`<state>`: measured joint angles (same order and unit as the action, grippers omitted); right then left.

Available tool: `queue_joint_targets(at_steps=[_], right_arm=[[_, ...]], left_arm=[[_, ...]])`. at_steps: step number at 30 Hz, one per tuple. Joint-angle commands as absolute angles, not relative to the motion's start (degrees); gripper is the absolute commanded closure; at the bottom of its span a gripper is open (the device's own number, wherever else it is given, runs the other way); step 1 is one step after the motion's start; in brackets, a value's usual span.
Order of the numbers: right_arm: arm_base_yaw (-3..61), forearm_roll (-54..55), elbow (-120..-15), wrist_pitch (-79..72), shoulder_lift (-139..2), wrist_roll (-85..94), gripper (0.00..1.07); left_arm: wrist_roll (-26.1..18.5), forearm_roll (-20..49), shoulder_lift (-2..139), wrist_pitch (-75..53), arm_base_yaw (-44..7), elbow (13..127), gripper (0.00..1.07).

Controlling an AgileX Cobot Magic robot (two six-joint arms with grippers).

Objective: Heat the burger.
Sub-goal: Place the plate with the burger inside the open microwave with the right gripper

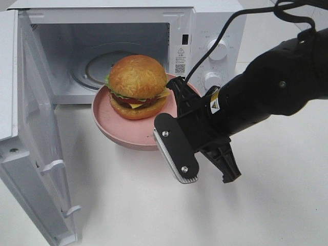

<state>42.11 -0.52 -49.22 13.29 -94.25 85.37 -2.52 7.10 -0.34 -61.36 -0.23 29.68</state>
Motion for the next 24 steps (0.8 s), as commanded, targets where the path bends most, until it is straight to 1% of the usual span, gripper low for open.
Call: queue_joint_targets(at_steps=[1,6,24], right_arm=[[42.34,-1.49,-51.62,9.68,-94.82,84.57,1.07],[42.34,-1.6,-55.63,9.68,-97.69,84.0,1.07],[42.34,-1.6,-63.77,9.68,-105.25,83.94,1.07]], left_arm=[[-2.41,7.51,-1.38,-61.48,-0.4,29.62,0.3],[-2.41,7.51,-1.38,-61.48,-0.4,29.62,0.3],[-2.41,7.51,-1.38,-61.48,-0.4,29.62,0.3]])
